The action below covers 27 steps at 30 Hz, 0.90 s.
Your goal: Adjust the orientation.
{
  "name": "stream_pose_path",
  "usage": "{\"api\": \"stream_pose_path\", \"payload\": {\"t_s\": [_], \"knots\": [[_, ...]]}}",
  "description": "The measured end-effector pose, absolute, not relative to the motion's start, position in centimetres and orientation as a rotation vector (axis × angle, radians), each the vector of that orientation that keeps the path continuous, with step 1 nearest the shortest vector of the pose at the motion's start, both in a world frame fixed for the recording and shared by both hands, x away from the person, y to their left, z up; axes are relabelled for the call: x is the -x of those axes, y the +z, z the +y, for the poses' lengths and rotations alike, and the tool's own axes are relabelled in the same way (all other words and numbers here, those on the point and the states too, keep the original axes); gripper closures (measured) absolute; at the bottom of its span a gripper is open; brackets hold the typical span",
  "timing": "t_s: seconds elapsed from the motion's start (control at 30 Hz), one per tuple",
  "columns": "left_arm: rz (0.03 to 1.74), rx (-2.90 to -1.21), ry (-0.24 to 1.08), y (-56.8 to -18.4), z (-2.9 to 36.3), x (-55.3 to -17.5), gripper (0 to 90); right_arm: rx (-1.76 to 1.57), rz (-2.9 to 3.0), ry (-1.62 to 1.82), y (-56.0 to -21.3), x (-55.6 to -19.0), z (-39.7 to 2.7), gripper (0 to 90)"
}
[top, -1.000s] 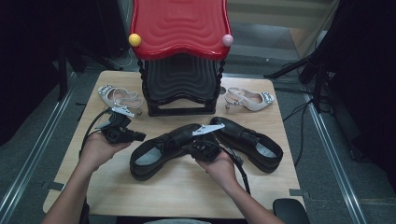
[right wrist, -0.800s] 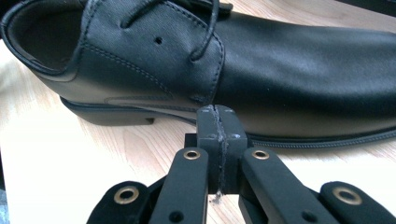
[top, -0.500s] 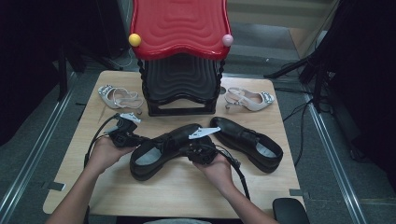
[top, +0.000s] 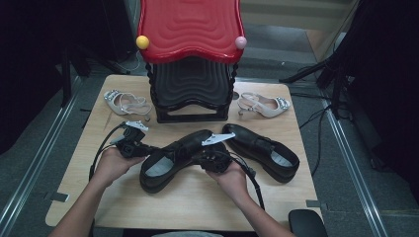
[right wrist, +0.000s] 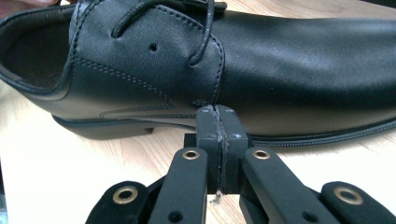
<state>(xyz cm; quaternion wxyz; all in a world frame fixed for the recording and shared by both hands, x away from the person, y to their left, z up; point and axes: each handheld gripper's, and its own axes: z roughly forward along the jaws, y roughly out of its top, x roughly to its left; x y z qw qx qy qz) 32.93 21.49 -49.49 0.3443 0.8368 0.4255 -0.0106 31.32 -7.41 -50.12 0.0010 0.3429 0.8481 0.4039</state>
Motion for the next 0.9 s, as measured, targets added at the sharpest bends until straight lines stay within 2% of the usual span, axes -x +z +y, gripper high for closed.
{"api": "stream_pose_path", "payload": {"t_s": [0.8,0.9], "knots": [[0.984,-2.212,-0.127,-49.9,17.6,-31.3,90.0,-1.214,2.587,1.230,-49.6,-32.7,-9.7,90.0],[0.970,-2.195,-0.170,-50.1,16.8,-31.0,90.0,-1.228,2.572,1.221,-49.6,-32.9,-10.0,90.0]]}}
